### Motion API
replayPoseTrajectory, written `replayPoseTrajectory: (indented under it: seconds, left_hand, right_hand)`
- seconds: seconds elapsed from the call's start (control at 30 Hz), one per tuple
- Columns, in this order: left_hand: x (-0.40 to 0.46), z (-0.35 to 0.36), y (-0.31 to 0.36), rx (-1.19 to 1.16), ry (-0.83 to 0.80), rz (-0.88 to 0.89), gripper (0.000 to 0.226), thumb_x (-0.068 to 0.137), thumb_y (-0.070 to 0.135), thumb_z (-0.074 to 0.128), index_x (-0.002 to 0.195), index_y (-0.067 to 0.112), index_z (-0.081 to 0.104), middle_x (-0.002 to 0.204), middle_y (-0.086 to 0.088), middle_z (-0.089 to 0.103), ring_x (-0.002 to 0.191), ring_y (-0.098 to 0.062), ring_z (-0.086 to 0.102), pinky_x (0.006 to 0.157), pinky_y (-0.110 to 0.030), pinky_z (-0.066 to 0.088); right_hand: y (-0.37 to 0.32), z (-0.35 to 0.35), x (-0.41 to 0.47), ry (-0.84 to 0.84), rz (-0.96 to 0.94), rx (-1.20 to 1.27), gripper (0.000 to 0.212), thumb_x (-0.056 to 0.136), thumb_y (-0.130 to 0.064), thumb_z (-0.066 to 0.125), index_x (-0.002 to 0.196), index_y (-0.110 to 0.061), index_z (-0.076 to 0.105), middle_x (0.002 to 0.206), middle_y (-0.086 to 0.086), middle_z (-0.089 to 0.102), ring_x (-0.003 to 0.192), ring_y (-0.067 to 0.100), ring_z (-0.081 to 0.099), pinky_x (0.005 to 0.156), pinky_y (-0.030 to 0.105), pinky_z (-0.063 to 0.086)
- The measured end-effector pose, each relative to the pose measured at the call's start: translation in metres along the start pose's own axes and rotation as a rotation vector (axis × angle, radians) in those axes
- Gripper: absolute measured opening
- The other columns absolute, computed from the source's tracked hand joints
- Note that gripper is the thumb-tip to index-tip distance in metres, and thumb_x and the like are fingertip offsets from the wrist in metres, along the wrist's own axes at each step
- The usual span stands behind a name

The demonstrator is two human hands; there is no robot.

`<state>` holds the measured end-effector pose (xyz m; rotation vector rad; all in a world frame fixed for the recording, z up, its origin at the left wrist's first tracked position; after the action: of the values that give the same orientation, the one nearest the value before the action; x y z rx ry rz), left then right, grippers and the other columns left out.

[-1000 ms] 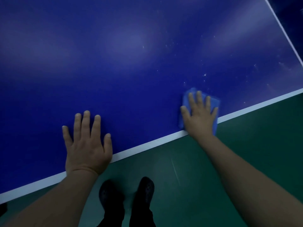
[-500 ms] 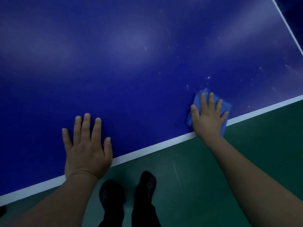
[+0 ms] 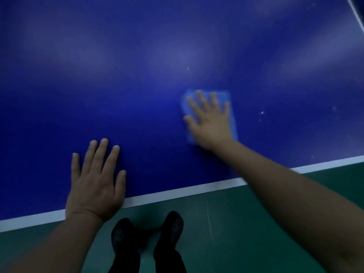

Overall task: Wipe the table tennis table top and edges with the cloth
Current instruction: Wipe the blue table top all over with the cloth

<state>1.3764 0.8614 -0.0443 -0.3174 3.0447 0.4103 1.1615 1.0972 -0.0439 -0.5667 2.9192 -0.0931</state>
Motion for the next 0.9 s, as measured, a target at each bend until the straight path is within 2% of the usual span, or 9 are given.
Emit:
replayPoseTrajectory:
  seconds: [0.13,0.2,0.3,0.4,0.5,0.6,0.73,0.83,0.9]
  left_hand:
    - [0.0,0.0,-0.001,0.014,-0.003,-0.001,0.066,0.098,0.045,0.027,0.153,0.011,0.037,0.165,-0.012,0.024,0.155,-0.027,0.011,0.123,-0.058,0.005]
    - [-0.001,-0.001,-0.001,0.015,0.004,0.0,0.065,0.098,0.044,0.028,0.153,0.011,0.037,0.165,-0.012,0.024,0.155,-0.028,0.013,0.123,-0.059,0.007]
    - [0.0,-0.001,-0.001,0.015,0.011,0.002,0.065,0.097,0.043,0.028,0.153,0.011,0.038,0.164,-0.013,0.025,0.154,-0.028,0.014,0.122,-0.06,0.009]
    - [0.0,-0.001,-0.001,0.023,0.019,0.002,0.065,0.096,0.042,0.03,0.152,0.01,0.039,0.164,-0.013,0.026,0.154,-0.029,0.016,0.122,-0.061,0.01]
    - [0.0,-0.001,-0.001,0.02,0.023,0.004,0.066,0.096,0.042,0.03,0.152,0.009,0.039,0.164,-0.013,0.026,0.154,-0.029,0.016,0.122,-0.06,0.009]
    - [0.001,0.0,-0.003,0.023,0.006,-0.003,0.066,0.096,0.042,0.03,0.153,0.01,0.038,0.164,-0.013,0.025,0.154,-0.028,0.014,0.123,-0.059,0.007]
    - [0.0,0.003,-0.002,0.042,-0.003,0.002,0.066,0.096,0.042,0.03,0.153,0.01,0.037,0.164,-0.013,0.024,0.154,-0.028,0.013,0.123,-0.058,0.007]
    - [0.001,0.003,-0.002,0.041,-0.004,-0.002,0.066,0.095,0.042,0.031,0.153,0.01,0.038,0.164,-0.014,0.025,0.154,-0.029,0.014,0.122,-0.06,0.008]
    - [0.0,0.003,-0.002,0.049,-0.022,-0.005,0.067,0.095,0.043,0.03,0.153,0.01,0.037,0.164,-0.013,0.024,0.155,-0.029,0.013,0.122,-0.06,0.008]
  right_hand:
    - [0.13,-0.018,-0.003,0.041,0.685,0.142,0.063,0.104,-0.056,0.022,0.162,-0.034,0.01,0.17,-0.004,0.002,0.155,0.033,-0.003,0.117,0.071,0.0]
    - [0.123,-0.017,-0.004,0.069,0.779,0.151,0.065,0.103,-0.056,0.018,0.162,-0.029,0.01,0.17,0.0,0.002,0.155,0.036,-0.003,0.115,0.073,0.001]
    - [0.042,-0.006,0.001,0.069,0.452,0.079,0.066,0.102,-0.056,0.022,0.162,-0.03,0.012,0.17,-0.001,0.003,0.155,0.037,-0.001,0.116,0.073,-0.001]
    - [-0.059,0.011,-0.038,0.007,-0.222,0.01,0.068,0.097,-0.061,0.023,0.159,-0.032,0.025,0.168,-0.002,0.016,0.155,0.036,0.007,0.116,0.073,0.002]
    - [-0.048,0.015,-0.065,-0.005,-0.675,-0.082,0.064,0.097,-0.061,0.035,0.154,-0.033,0.035,0.163,0.0,0.032,0.152,0.036,0.022,0.117,0.07,0.011]
    - [0.057,-0.002,-0.021,0.05,-0.245,-0.08,0.069,0.095,-0.064,0.028,0.156,-0.032,0.032,0.165,-0.001,0.027,0.152,0.035,0.02,0.114,0.074,0.016]
    - [0.163,-0.023,-0.012,0.023,0.523,0.089,0.068,0.098,-0.062,0.018,0.161,-0.036,0.011,0.17,-0.006,0.002,0.156,0.028,-0.004,0.119,0.066,-0.003]
    - [0.121,-0.019,-0.011,0.048,0.58,0.101,0.064,0.103,-0.057,0.024,0.162,-0.034,0.01,0.17,-0.004,0.001,0.155,0.032,-0.005,0.118,0.069,-0.003]
    - [0.053,-0.007,-0.014,0.043,0.325,0.049,0.064,0.102,-0.058,0.026,0.161,-0.036,0.012,0.17,-0.005,0.002,0.155,0.033,-0.003,0.118,0.067,-0.008]
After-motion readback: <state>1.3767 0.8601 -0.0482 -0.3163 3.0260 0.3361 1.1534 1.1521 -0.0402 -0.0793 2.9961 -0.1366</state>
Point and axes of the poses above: each hand's wrist, its own x-axis towards the middle knuckle, its own z-axis out of the palm, y = z × x, the point moved 6 cm from there along x, towards the middle knuckle
